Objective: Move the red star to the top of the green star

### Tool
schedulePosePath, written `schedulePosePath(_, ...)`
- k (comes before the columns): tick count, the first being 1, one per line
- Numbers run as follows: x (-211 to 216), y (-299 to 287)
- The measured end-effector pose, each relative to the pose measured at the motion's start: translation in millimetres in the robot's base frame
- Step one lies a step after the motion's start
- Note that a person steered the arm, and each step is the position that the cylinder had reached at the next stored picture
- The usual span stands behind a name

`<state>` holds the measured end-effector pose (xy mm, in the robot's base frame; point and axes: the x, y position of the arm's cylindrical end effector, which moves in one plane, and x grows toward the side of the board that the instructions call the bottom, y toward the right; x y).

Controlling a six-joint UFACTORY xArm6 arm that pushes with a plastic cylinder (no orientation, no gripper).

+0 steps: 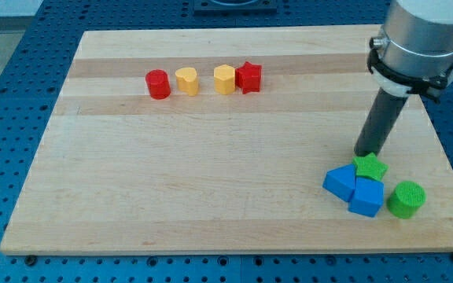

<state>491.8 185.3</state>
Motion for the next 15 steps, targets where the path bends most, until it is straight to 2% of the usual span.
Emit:
schedulePosePath(1, 0, 1)
schedulePosePath(2, -29, 6)
schedulePosePath(3, -89, 10)
schedulePosePath(4, -139, -29)
schedulePosePath(5, -172, -108)
schedulePosePath(6, -195, -149)
schedulePosePath(8, -176, -155)
schedulePosePath(10, -190, -196)
schedulePosePath(11, -172, -197)
schedulePosePath(12, -137, -178)
schedulePosePath(14, -71, -85)
schedulePosePath(15, -54, -42)
